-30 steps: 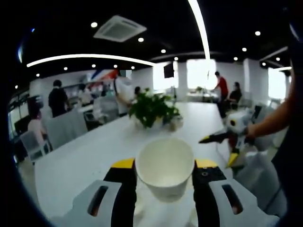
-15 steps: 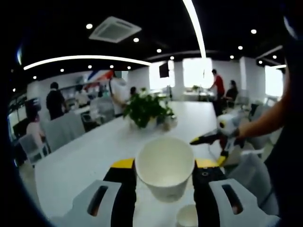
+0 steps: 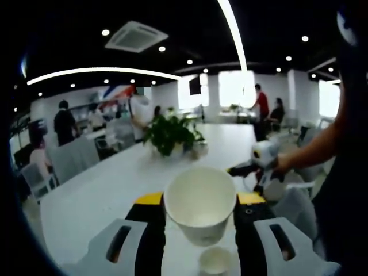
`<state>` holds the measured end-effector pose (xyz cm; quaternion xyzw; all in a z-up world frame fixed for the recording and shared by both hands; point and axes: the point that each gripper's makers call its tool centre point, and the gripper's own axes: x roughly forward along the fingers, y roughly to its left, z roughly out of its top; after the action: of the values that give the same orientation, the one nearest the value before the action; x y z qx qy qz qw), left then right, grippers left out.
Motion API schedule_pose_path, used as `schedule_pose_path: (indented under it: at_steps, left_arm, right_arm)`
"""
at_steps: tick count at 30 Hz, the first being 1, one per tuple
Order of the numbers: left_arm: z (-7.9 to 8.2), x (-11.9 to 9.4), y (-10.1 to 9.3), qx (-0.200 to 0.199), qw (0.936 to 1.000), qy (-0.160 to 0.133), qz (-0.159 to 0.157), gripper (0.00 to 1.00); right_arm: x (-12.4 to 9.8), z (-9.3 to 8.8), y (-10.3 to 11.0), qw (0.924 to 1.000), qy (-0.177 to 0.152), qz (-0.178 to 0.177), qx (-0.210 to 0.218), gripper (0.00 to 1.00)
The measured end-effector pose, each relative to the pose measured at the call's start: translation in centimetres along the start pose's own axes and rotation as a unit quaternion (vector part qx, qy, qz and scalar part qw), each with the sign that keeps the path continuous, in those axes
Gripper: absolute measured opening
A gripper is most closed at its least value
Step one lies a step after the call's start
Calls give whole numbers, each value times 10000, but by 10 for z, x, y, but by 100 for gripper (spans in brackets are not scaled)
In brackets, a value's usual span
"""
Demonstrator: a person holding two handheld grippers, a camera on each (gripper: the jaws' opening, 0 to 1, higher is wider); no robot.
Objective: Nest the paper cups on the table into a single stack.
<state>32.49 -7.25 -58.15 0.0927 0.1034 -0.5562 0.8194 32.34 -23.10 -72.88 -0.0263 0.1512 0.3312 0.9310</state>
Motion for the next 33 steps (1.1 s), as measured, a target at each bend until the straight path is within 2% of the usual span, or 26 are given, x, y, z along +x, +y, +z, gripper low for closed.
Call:
schedule_pose_path:
  at_steps: [7, 22, 33]
  left_arm:
    - [2, -1, -5, 45, 10000, -12, -40, 44]
    - [-5, 0, -5, 23, 9999, -78, -92, 44]
    - [-24, 5, -3, -48, 10000, -68, -41, 44]
  right_arm:
    - [2, 0, 3, 10000, -11, 29, 6, 100]
    - [1, -1, 4, 10000, -12, 9, 26, 100]
    - [-1, -2, 5, 10000, -27, -11, 67, 100]
